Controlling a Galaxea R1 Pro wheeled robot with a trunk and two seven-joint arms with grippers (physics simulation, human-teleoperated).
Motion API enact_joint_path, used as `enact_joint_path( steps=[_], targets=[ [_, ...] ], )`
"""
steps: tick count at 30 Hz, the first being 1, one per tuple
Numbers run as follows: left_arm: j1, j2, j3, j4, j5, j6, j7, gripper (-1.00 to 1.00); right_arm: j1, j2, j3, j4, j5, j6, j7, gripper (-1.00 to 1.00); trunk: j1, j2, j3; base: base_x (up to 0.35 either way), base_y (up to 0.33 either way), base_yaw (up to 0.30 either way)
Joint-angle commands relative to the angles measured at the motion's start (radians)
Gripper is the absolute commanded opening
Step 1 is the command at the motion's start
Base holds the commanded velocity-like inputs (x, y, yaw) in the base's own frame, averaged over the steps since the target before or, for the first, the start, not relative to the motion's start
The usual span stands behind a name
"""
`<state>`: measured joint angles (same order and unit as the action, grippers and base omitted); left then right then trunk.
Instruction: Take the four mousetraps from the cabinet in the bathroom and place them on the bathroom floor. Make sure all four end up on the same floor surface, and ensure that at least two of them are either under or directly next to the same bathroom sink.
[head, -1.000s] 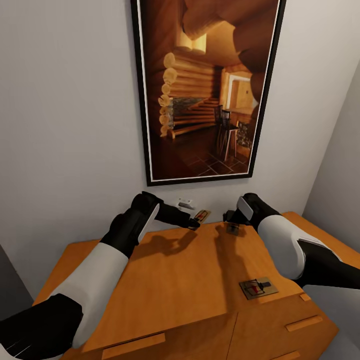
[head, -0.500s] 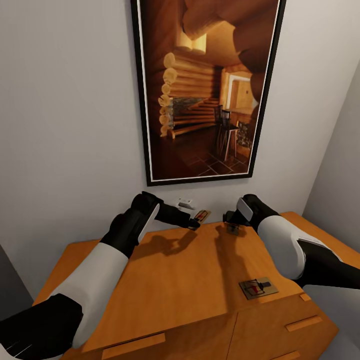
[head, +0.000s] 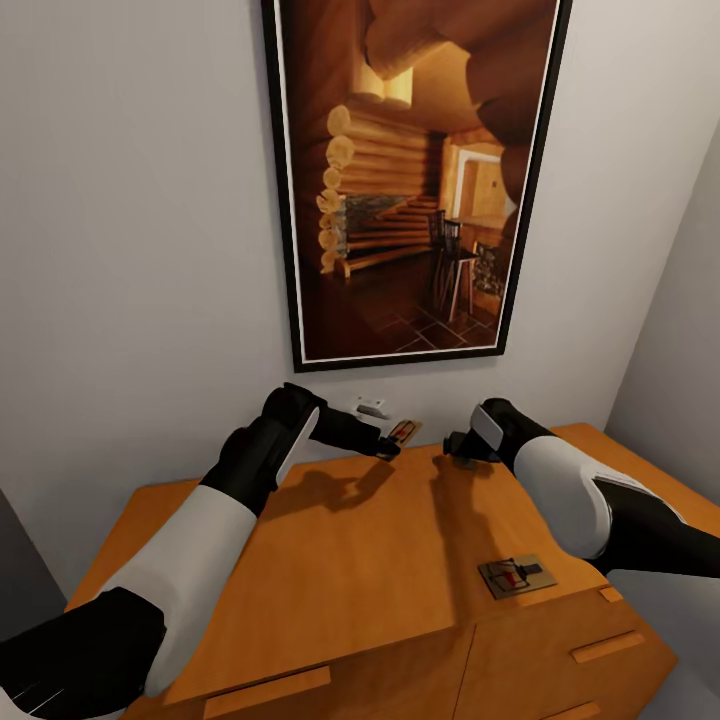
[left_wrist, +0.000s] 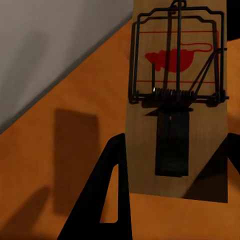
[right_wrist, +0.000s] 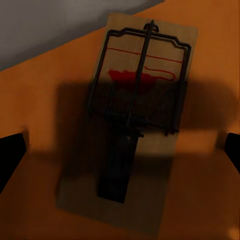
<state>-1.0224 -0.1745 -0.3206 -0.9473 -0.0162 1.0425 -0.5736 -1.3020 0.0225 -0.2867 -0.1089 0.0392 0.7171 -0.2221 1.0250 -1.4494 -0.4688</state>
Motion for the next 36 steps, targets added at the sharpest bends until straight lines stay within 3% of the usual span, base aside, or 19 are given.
enact_joint_path(
  steps=[1, 36],
  targets=[
    [-0.001, 0.0, 0.0, -0.001, -0.002, 0.005, -0.003, -1.0, 0.0, 0.001, -0.009, 0.0, 0.004, 0.005, -0.006, 1.0, 0.0, -0.001, -0.001, 0.0, 0.0, 0.0],
    [-0.001, 0.0, 0.001, -0.001, -0.001, 0.005, -0.002, -1.0, 0.0, 0.001, -0.011, 0.041, -0.001, 0.022, -0.033, 1.0, 0.0, -0.001, -0.001, 0.0, 0.0, 0.0]
  ],
)
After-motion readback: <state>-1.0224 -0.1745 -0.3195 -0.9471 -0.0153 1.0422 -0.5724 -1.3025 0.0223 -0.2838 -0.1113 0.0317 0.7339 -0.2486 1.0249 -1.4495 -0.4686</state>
